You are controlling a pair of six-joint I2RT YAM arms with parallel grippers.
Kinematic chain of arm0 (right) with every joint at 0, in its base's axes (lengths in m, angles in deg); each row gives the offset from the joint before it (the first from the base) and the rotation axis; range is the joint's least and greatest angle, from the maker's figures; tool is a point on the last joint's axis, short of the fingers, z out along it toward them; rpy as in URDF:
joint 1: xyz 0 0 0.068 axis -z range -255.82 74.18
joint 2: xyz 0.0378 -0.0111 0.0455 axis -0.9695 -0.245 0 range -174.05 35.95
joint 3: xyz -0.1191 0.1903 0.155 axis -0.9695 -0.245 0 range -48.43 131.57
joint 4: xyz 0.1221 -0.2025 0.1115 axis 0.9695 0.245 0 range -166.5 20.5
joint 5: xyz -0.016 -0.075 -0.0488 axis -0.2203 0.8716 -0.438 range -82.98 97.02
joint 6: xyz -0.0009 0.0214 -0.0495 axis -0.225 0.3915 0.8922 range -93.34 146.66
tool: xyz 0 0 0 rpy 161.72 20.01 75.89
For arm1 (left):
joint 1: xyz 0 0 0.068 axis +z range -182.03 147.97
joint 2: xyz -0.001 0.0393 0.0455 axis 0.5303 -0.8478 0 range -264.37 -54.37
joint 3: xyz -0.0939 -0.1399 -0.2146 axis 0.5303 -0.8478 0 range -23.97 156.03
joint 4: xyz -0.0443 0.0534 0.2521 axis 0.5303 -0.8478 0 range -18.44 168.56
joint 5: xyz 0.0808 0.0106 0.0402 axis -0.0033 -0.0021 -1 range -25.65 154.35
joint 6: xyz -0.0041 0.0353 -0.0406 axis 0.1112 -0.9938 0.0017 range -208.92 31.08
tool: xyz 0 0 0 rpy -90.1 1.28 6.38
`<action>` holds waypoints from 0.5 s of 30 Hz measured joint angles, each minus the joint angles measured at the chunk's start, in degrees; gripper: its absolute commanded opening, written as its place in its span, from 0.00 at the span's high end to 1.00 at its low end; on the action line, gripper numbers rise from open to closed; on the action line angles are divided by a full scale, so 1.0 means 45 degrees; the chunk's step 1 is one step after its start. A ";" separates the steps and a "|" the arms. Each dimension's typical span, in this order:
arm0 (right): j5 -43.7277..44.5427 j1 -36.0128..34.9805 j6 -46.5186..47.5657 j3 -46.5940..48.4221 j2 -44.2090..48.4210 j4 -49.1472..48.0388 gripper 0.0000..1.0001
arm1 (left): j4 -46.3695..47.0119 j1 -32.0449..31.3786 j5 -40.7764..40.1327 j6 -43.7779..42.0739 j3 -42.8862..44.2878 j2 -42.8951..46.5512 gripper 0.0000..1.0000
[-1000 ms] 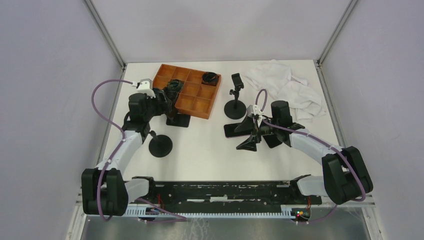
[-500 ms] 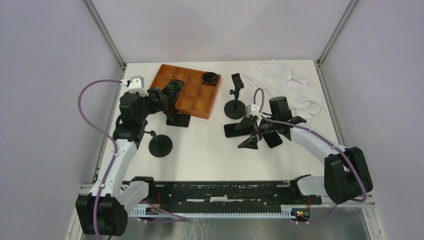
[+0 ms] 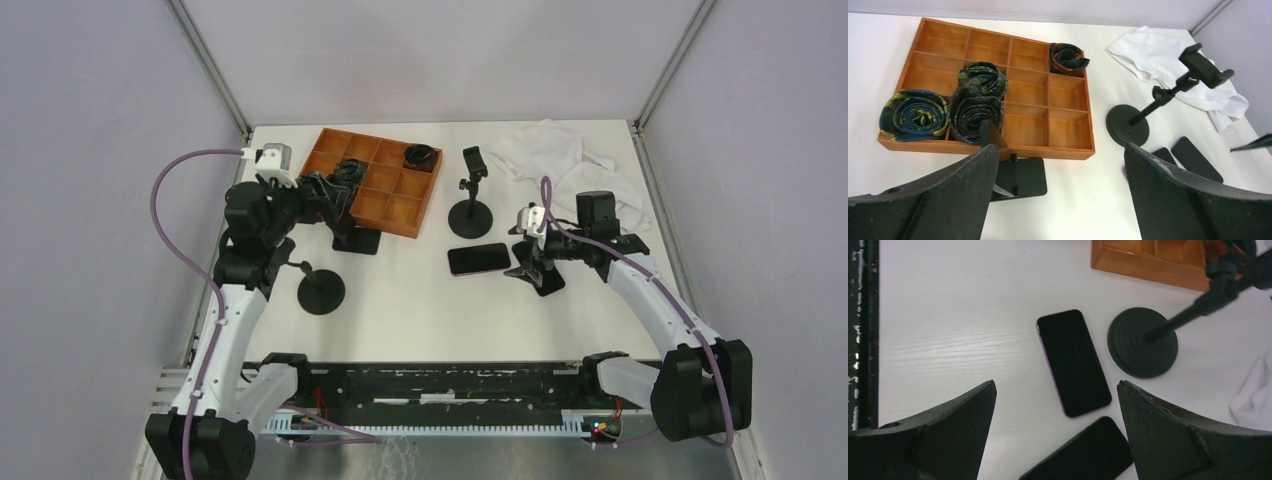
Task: Place the phone on the phone stand
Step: Place the phone on the phone stand, then pick up the phone stand at the center of the board.
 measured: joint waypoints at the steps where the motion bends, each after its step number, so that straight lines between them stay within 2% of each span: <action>1: 0.0087 0.0301 0.0015 -0.0024 0.0141 -0.0015 0.02 | -0.0015 -0.0044 0.0170 0.0000 0.0000 0.0029 0.00; 5: 0.0840 0.0874 -0.0180 -0.0039 0.0495 -0.0233 0.02 | -0.0087 -0.0636 0.0146 -0.0131 -0.0243 0.0607 0.00; 8: 0.1982 0.0865 -0.0923 0.0355 0.0568 -0.0437 0.02 | -0.0291 -0.1588 -0.0520 -0.0646 -0.0631 0.1418 0.00; 11: 0.2905 0.0869 -0.1365 0.1676 0.0330 -0.0321 0.02 | -0.0554 -0.2307 -0.1078 -0.1069 -0.0884 0.1977 0.00; 15: 0.3138 0.0860 -0.2147 0.3857 -0.0321 -0.0447 0.02 | -0.0748 -0.2565 -0.1549 -0.1370 -0.1088 0.2370 0.00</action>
